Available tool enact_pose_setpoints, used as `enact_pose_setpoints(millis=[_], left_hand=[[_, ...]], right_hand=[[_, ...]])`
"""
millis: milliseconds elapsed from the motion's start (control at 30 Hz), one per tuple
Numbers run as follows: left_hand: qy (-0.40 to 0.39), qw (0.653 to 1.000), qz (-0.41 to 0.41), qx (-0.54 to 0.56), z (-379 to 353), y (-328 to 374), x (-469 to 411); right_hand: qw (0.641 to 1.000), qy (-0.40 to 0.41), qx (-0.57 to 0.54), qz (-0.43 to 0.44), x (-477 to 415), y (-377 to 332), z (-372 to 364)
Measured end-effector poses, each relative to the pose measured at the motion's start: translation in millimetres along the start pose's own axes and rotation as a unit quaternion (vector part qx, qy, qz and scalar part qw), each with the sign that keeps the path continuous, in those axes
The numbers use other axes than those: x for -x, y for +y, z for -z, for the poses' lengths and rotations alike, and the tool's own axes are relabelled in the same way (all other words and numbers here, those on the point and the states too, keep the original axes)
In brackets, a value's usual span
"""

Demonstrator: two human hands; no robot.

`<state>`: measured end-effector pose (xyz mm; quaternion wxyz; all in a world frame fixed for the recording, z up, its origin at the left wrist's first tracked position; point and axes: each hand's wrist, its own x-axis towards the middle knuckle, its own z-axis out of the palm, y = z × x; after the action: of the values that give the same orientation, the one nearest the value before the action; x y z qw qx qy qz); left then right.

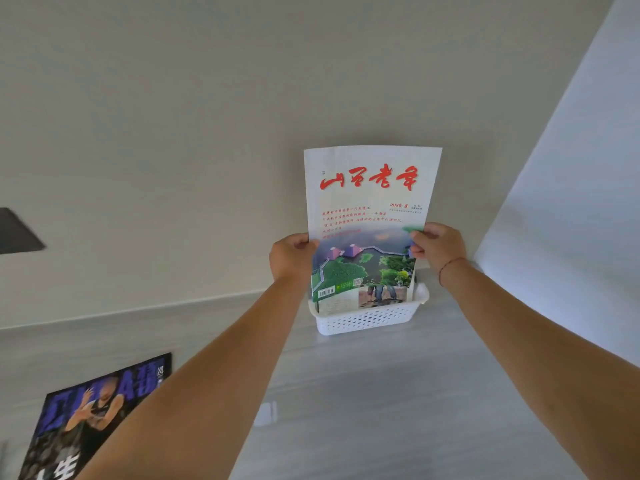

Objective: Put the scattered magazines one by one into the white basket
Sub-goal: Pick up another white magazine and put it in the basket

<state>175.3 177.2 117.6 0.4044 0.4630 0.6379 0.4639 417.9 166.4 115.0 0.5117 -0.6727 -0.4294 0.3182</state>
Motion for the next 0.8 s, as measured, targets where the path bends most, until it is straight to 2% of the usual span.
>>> enact_pose_setpoints(millis=[400, 533, 600, 700, 800], left_hand=[[0.03, 0.992, 0.061, -0.108, -40, -54, -1], [0.051, 0.99, 0.072, -0.109, -41, -60, -1], [0.055, 0.99, 0.065, -0.112, -42, -60, -1], [0.023, 0.986, 0.029, -0.162, -47, -60, -1], [0.008, 0.986, 0.028, -0.165, -48, -61, -2]], right_hand=[[0.996, -0.015, 0.006, -0.09, -5, 70, -3], [0.995, 0.005, 0.056, -0.076, -1, 72, -2], [0.993, -0.02, 0.101, -0.056, 1, 69, -3], [0.992, -0.064, 0.093, -0.056, 5, 66, -10], [0.993, -0.062, 0.086, -0.047, 8, 68, -15]])
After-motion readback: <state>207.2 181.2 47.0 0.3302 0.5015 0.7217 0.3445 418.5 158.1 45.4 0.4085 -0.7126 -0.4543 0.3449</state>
